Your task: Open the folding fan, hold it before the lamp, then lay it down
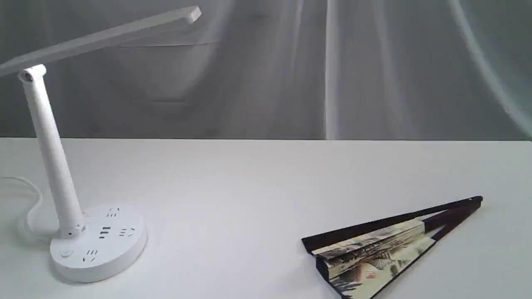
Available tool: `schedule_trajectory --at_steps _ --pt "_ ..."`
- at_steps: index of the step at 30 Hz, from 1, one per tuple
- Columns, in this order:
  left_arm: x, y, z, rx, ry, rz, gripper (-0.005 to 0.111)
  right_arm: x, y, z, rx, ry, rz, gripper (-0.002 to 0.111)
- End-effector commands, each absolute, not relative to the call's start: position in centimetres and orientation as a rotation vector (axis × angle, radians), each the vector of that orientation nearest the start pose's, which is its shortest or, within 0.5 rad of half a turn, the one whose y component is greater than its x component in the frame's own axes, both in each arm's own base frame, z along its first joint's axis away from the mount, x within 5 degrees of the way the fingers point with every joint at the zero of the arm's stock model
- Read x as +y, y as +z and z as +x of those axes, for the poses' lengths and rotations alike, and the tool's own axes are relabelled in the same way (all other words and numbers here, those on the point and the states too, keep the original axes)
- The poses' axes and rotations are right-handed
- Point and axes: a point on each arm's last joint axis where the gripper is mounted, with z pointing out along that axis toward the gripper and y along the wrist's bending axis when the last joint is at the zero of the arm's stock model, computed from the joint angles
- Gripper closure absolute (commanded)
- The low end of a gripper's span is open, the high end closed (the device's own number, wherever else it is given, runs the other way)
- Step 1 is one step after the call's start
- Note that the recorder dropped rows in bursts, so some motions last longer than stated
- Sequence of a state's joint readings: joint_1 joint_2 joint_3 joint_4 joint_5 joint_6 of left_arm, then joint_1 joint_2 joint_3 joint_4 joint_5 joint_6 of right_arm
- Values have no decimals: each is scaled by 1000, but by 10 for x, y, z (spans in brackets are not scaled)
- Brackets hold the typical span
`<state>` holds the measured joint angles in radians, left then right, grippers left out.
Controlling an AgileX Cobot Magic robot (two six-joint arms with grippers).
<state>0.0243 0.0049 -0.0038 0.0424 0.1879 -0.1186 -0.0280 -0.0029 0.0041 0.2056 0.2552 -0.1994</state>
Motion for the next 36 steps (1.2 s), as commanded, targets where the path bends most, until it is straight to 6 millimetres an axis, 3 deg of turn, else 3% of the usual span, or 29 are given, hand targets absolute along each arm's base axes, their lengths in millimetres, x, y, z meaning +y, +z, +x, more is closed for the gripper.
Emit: schedule_trajectory --at_steps 1,21,32,36 --pt "2 197 56 1662 -38 -87 107 2 191 55 1728 5 -16 108" --pt "2 197 56 1662 -40 -88 107 2 191 55 1728 -1 -20 108" --pt "1 200 56 1623 -121 -150 107 3 192 55 1721 16 -6 108" --pt "0 204 56 1571 -177 -193 107 2 198 56 1645 56 46 108"
